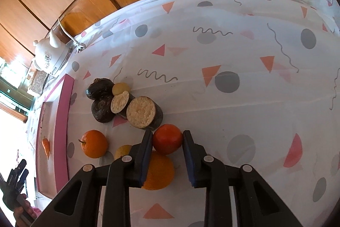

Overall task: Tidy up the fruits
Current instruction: 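Reach the right tool to the red tomato and grasp it, then move the tomato with the right tool into the tray and open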

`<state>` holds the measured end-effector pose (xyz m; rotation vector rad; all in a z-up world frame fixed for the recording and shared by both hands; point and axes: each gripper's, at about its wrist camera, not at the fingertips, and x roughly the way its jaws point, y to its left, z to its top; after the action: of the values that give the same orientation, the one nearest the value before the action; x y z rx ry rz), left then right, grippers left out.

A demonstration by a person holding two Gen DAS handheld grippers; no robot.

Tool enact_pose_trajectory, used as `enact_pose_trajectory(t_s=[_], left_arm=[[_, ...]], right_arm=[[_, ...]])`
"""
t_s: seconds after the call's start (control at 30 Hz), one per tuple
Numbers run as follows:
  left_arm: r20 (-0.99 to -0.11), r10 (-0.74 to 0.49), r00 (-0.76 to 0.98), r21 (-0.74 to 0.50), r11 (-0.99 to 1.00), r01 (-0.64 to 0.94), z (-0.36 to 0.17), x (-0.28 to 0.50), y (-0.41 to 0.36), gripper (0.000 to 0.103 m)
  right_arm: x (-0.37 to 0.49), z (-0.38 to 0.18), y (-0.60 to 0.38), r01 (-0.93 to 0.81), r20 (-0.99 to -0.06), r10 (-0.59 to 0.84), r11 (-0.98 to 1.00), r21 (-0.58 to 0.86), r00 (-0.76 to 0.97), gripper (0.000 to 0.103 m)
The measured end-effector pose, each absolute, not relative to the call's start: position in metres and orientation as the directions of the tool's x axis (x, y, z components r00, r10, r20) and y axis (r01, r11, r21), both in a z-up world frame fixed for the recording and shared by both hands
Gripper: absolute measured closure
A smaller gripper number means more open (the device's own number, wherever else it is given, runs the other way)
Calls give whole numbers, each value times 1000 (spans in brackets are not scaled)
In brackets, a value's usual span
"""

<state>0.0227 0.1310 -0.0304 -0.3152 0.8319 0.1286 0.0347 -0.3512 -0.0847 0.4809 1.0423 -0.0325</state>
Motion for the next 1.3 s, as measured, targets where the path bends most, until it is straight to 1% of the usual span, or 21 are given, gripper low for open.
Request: enact_pose_trajectory(t_s=[0.17,0.37,0.47,0.57,0.6,0.73,0.9,1.03,1.13,1.3], left_arm=[[-732,2,681,-213,949,-232,-27,20,129,21],[-723,13,691,-199,953,-226,-25,19,127,18],[-725,10,689,-203,953,-227,-25,19,127,18],[-730,5,683,-208,951,-229,-27,19,127,16],[-731,2,683,-212,950,-230,-28,19,127,15],[-732,3,682,-216,947,-236,-29,18,129,14],[-737,4,676,-217,946,-242,-32,19,132,14],[-741,5,672,-220,943,-249,-34,21,135,14],[-743,8,669,-219,942,-254,-36,21,136,14],[-749,8,663,-217,942,-256,-38,22,136,14]], right_arm=[[29,-76,-352,254,-819,178,896,364,545,75],[21,-46,-339,198,-770,140,924,328,623,75],[19,-29,-319,111,-740,176,940,321,649,75],[20,-19,-286,-15,-728,246,951,309,640,75],[21,-17,-268,-68,-729,271,953,296,628,75],[23,-19,-213,-208,-739,343,939,273,579,75],[36,-25,-152,-328,-756,403,908,260,515,75],[44,-32,-122,-372,-776,398,900,227,490,74],[50,-38,-113,-361,-790,377,908,213,484,74],[53,-44,-109,-343,-797,353,919,196,491,69]])
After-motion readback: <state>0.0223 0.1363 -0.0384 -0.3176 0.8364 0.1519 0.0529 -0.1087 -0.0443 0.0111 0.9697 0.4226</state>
